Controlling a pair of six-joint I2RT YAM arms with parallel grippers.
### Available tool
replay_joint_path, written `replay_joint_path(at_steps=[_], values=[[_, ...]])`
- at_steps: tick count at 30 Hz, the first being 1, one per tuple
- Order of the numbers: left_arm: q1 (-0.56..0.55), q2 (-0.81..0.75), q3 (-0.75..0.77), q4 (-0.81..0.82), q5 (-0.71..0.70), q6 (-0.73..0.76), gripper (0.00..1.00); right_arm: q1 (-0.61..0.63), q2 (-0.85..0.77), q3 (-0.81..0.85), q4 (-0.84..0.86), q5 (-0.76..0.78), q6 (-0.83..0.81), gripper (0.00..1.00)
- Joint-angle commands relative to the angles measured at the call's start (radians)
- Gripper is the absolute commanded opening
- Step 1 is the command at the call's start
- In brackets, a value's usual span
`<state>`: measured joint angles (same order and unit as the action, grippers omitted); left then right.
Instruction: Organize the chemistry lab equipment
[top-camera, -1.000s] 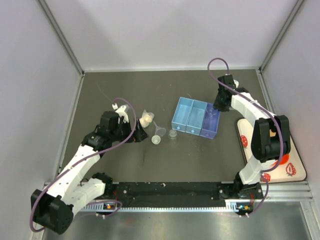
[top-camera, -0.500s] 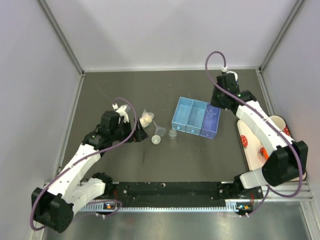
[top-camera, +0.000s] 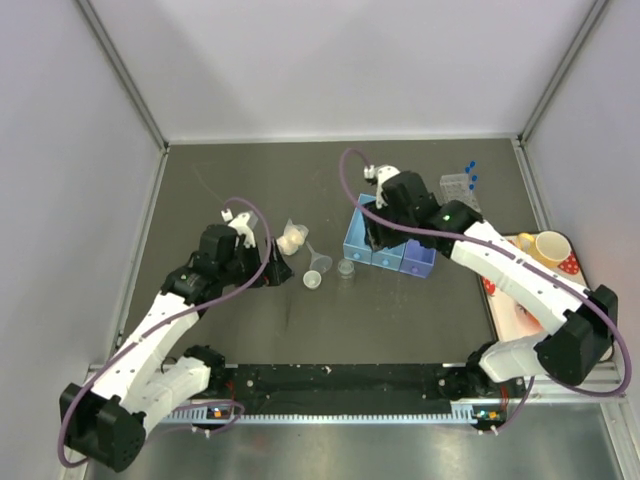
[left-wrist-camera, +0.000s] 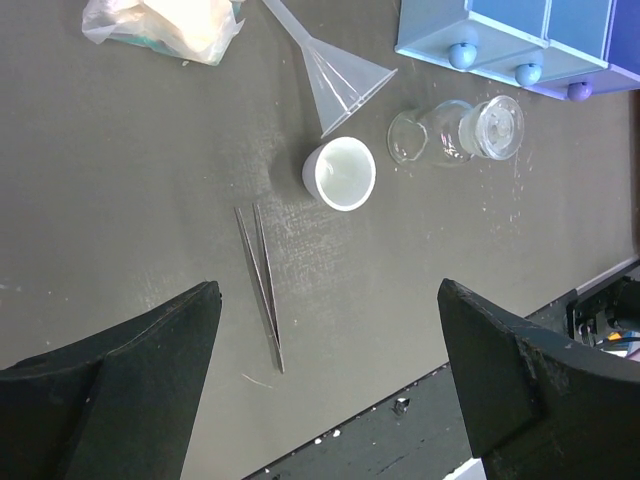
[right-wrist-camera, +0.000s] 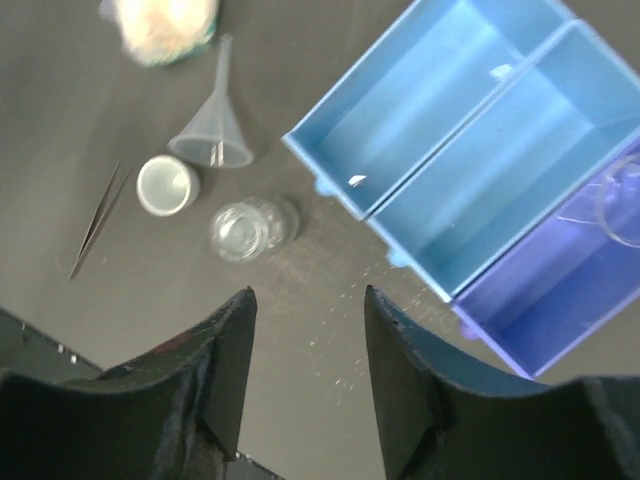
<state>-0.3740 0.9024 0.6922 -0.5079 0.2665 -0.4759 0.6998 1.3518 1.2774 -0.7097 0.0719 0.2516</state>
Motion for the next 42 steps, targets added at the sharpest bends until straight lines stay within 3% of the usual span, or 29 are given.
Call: replay_joint_path(at_steps=[1,8,17,42], values=[[-0.003,-0.063,0.043,-0.035,-0.020,0.006,0.95,0.085,0.062,0.043,-0.016,-0.063,-0.075,0.51],[-0.003,-0.123,0.050,-0.079,-0.026,0.010,0.95,0.182,0.208,0.094,-0.027,-0.046,-0.110,0.67],[-0.003,-0.204,0.075,-0.135,-0.023,0.034,0.96,0.188,0.313,0.137,-0.028,-0.012,-0.155,0.74],[-0.003,-0.263,0.064,-0.144,0.016,0.056,0.96,0.188,0.518,0.169,-0.016,-0.046,-0.178,0.72]])
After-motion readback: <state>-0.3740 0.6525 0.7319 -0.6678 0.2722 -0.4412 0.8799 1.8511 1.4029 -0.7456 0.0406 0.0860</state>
